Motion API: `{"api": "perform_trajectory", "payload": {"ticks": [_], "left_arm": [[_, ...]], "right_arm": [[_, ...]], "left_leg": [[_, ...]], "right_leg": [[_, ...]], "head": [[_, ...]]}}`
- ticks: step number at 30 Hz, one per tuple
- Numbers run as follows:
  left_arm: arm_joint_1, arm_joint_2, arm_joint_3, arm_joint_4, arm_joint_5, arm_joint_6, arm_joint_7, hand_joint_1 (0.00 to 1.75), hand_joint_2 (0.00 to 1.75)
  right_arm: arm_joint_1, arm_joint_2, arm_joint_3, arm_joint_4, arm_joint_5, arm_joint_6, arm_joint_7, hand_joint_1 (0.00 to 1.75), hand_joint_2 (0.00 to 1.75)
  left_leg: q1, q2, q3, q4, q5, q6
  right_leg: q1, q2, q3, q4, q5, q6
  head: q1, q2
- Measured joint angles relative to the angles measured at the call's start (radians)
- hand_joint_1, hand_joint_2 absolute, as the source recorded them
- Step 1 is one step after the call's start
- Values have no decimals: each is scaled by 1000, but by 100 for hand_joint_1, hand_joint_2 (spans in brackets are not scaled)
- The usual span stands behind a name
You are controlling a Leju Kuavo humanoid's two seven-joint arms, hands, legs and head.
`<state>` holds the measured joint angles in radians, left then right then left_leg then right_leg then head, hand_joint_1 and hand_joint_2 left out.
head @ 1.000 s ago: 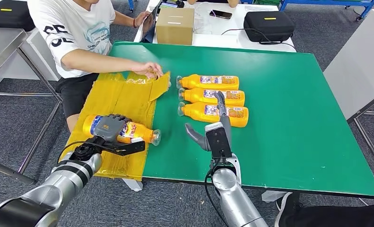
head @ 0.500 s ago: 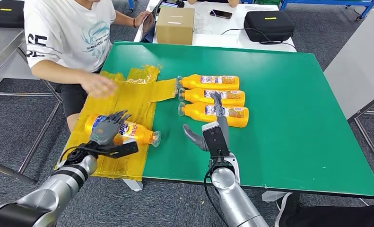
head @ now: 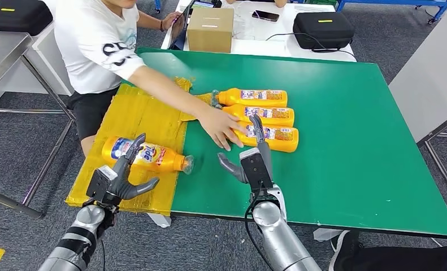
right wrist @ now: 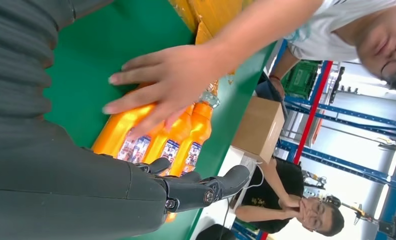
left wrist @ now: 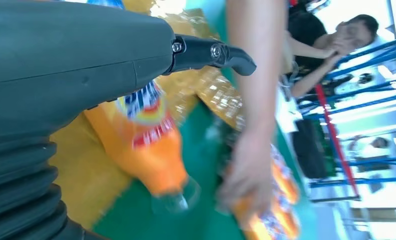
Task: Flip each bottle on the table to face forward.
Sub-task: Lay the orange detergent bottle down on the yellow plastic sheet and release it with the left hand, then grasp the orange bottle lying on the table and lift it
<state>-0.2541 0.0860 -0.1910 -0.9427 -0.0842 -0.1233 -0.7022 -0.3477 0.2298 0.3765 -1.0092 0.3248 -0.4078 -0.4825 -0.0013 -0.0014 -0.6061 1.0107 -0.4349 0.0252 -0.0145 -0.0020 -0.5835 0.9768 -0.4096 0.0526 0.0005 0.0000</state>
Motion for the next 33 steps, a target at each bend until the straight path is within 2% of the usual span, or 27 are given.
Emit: {"api": "perform_trajectory", "payload": {"ticks": [5,10,16,20,24,33], "left_arm": [[21,-61,50,-64,17,-29,0,0,175],[10,-157,91,-55,-1,3,10,0,175],[-3,-223,112,-50,-2,20,42,0,175],[-11,-277,102,-51,-12,80,112,0,175],[-20,-309,66,-47,-15,161,161,0,175],[-32,-321,13,-28,5,178,169,0,175]], "right_arm": [[5,1,0,4,12,-11,2,0,175],[31,4,0,-14,20,-20,18,0,175],[48,7,0,-30,30,-25,30,0,175],[61,15,1,-43,34,-39,37,0,0],[76,19,1,-52,62,-83,55,0,175],[81,2,1,-43,124,-129,108,0,175]], "left_leg": [[0,0,0,0,0,0],[0,-2,-1,0,0,0],[0,-1,-1,0,0,0],[0,-2,-2,0,0,0],[0,-1,-2,0,0,0],[0,-1,-3,0,0,0]], "right_leg": [[0,0,-1,0,0,0],[0,-1,0,0,0,0],[0,-1,-2,0,0,0],[0,-2,-2,0,0,0],[0,-1,-2,0,0,0],[0,-1,-2,0,0,0]], "head": [[0,0],[0,0],[0,0],[0,0],[0,0],[0,0]]}}
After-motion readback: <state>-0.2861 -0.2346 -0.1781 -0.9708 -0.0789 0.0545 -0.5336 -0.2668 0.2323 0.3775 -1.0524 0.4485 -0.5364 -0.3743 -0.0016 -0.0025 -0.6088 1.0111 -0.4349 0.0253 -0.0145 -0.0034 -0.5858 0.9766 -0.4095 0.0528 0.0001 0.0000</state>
